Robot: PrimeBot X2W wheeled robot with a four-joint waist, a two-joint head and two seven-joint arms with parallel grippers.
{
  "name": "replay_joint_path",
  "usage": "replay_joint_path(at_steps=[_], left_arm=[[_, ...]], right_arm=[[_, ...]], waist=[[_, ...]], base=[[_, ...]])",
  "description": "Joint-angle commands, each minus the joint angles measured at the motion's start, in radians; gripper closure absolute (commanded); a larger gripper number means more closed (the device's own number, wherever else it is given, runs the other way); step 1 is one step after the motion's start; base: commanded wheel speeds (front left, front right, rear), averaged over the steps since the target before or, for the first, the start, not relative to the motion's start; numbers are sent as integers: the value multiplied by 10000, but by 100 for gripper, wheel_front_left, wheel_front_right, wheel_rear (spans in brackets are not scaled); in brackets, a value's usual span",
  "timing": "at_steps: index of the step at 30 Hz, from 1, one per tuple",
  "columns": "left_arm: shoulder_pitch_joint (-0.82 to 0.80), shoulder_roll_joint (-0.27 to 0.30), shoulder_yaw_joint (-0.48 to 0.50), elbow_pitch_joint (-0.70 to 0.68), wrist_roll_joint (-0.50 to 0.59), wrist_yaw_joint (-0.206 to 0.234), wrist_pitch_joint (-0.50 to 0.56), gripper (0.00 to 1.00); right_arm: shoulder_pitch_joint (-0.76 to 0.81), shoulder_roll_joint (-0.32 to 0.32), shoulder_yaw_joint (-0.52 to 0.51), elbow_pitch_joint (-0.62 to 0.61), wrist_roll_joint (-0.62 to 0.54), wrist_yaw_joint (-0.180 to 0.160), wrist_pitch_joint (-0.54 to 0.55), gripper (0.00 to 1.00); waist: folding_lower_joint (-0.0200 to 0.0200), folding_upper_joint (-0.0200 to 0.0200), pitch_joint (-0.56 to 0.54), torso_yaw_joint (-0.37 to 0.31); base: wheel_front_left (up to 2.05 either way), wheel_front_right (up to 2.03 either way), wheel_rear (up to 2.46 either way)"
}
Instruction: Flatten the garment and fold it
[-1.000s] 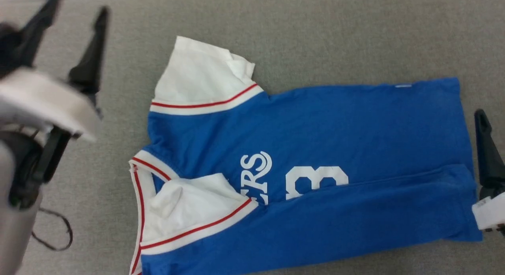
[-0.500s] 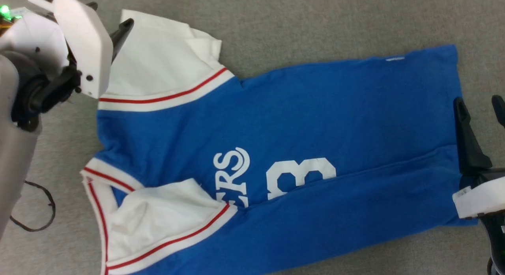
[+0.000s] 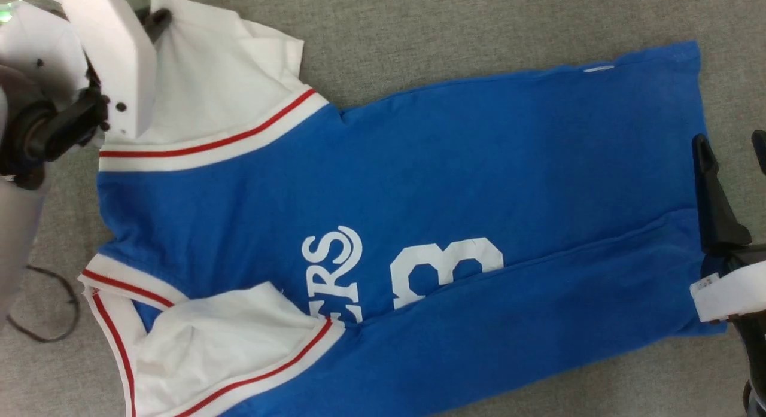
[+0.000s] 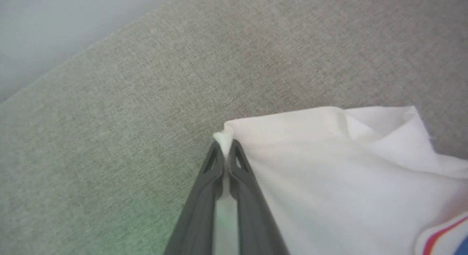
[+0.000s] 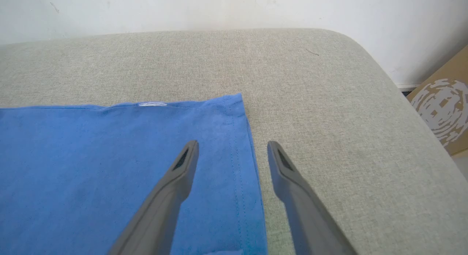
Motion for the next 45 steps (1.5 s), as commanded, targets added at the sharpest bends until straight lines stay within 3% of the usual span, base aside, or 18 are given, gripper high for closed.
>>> replay_joint_path(at_steps=[1, 5, 9, 14, 20, 29, 30, 31, 32, 38, 45], left_arm=[[376, -90, -97, 216, -38, 42, -73, 100], [542, -227, 1, 189, -119, 120, -462, 100], [642, -415, 79, 41, -231, 177, -798, 100], [650, -569, 11, -139, -310, 181, -859, 100], [559, -763, -73, -263, -339, 233, -905, 100], [475, -865, -167, -248, -351, 274, -915, 100], [464, -866, -171, -249, -356, 274, -913, 100], [452, -868, -175, -251, -360, 276, -911, 100], [440, -878, -170, -254, -368, 287, -922, 100], [510, -1046, 206, -346, -502, 387, -1715, 100], [1264, -903, 636, -1154, -705, -5, -3136, 100]], right_arm=[[-228, -48, 0, -108, -24, -9, 60, 0], [-735, -372, -45, -359, 192, -9, 451, 0], [-1927, -1110, -71, -566, 528, -9, 1270, 0], [-3472, -1978, -247, 326, 855, -9, 3151, 0], [-4298, -2169, -726, 2344, 921, -9, 5733, 0], [-4444, -2122, -429, 3207, 929, -9, 7017, 0], [-4416, -2133, -372, 3266, 962, -9, 7158, 16], [-4405, -2142, -348, 3301, 985, -9, 7265, 74], [-4410, -2140, -357, 3315, 988, -9, 7319, 100], [-4460, -2128, -374, 3249, 1002, -9, 7104, 100], [-4018, -2238, -441, 2981, 1281, -9, 6138, 100]], waist=[[0, 0, -79, 97], [0, 0, -362, 286], [0, 0, -523, 536], [0, 0, -495, 845], [0, 0, -244, 1176], [0, 0, -39, 1502], [0, 0, -36, 1526], [0, 0, -30, 1549], [0, 0, -27, 1572], [0, 0, -227, 1645], [0, 0, -948, 1640]], base=[[0, 0, 0], [0, 0, 0], [0, 0, 0], [0, 0, 0], [0, 0, 0], [0, 0, 0], [0, 0, 0], [0, 0, 0], [0, 0, 0], [0, 0, 0], [0, 0, 0]])
